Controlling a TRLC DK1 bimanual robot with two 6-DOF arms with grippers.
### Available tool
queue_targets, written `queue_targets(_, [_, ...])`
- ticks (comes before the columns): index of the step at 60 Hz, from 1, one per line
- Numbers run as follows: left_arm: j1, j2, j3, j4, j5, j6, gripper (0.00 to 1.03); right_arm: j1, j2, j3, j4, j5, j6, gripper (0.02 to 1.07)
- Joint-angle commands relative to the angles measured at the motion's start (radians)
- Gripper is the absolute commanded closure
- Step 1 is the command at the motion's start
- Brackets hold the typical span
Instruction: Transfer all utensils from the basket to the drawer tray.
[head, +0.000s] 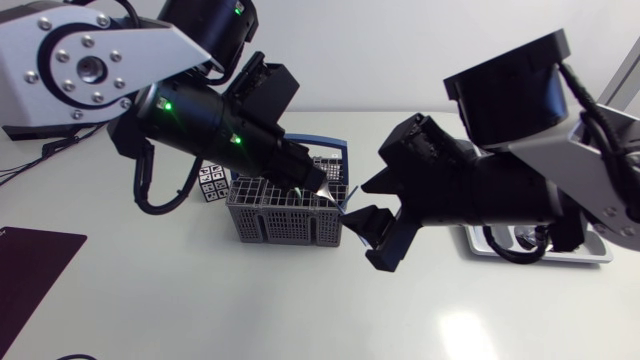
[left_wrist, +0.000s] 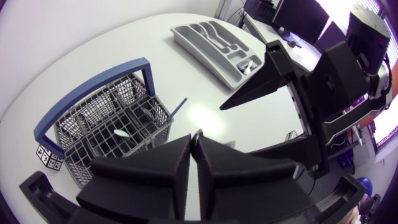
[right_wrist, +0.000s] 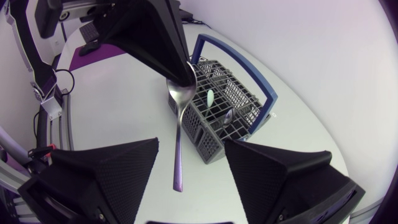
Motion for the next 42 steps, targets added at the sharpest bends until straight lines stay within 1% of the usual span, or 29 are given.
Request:
queue_targets(1, [0.009,0.022,0.041,-0.014,0.025,-0.03,0.98,0.011,0.038,0.034,0.02,-0.001,0.018,0.49])
queue_targets(7, [0.012,0.023,0.042,-0.016,0.05,-0.03,0.98,0.014,0.06,0.042,0.027,0.002,0.018,0.57])
queue_targets(15, [0.017,0.027,0.044,-0.02,0.073,-0.033,0.98,0.014,0.086,0.051,0.032,0.004,0.015,0.57])
queue_targets(19, [0.02,0.027,0.045,-0.022,0.076,-0.033,0.98,0.016,0.096,0.054,0.033,0.004,0.011,0.64])
queue_targets(24, [0.023,0.027,0.045,-0.023,0.082,-0.033,0.98,0.017,0.101,0.056,0.035,0.007,0.011,0.66])
queue_targets(40, [0.027,0.027,0.042,-0.026,0.083,-0.033,0.98,0.023,0.104,0.054,0.033,0.013,0.001,0.97])
queue_targets(42, [0.027,0.027,0.042,-0.025,0.083,-0.033,0.98,0.023,0.102,0.054,0.033,0.011,0.001,0.97])
